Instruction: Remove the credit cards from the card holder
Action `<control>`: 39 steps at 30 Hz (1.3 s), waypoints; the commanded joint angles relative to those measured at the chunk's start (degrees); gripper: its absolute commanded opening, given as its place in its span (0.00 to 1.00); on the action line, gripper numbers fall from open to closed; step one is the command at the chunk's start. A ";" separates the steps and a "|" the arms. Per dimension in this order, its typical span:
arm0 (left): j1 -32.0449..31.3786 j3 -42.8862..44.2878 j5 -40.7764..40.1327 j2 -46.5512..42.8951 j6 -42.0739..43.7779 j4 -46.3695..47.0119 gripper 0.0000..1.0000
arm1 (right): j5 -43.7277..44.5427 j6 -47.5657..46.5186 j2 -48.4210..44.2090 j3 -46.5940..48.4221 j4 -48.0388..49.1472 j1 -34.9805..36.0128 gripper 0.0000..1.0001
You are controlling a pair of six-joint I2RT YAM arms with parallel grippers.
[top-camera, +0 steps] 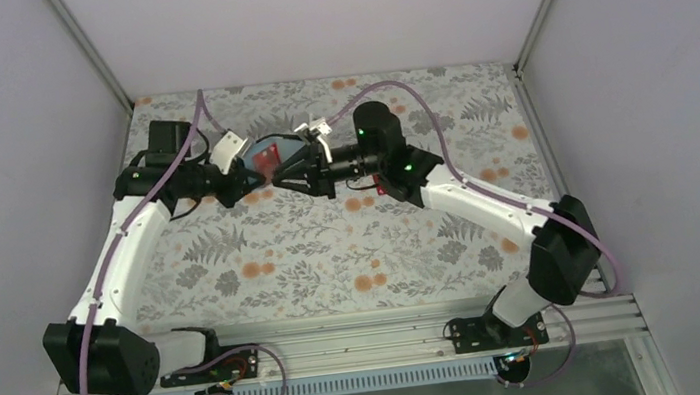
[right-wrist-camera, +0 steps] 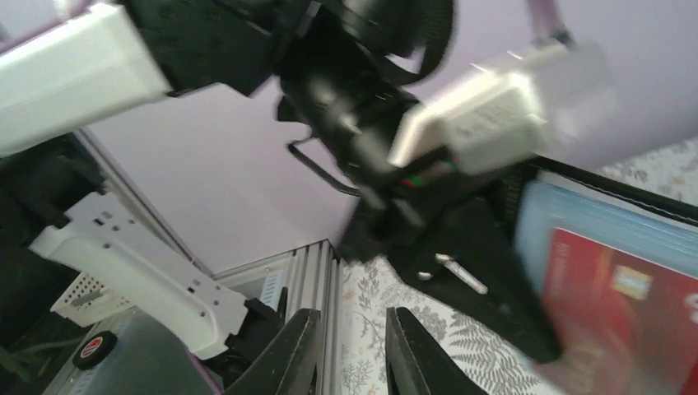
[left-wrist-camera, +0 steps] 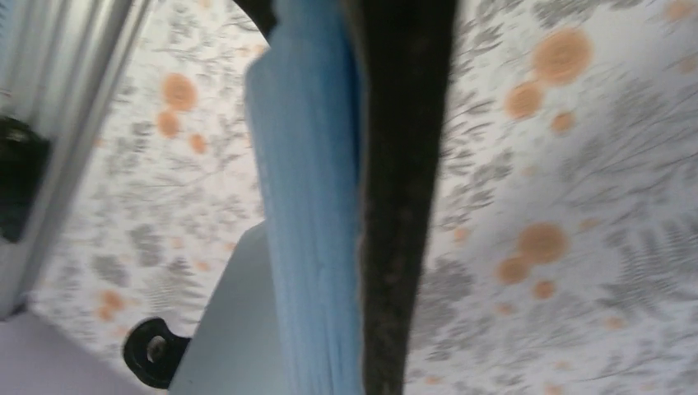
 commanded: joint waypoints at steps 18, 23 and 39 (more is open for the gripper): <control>0.30 -1.26 29.20 -8.89 17.69 -9.94 0.02 | -1.25 -8.90 -2.87 1.70 -10.69 -3.90 0.23; 0.34 -1.30 30.10 -9.34 18.87 -10.89 0.03 | -1.08 -8.81 -3.13 1.05 -10.46 -4.29 0.23; 0.32 -1.19 31.88 -9.46 21.23 -12.52 0.02 | -4.82 -8.91 -2.50 1.56 -10.52 -4.23 0.24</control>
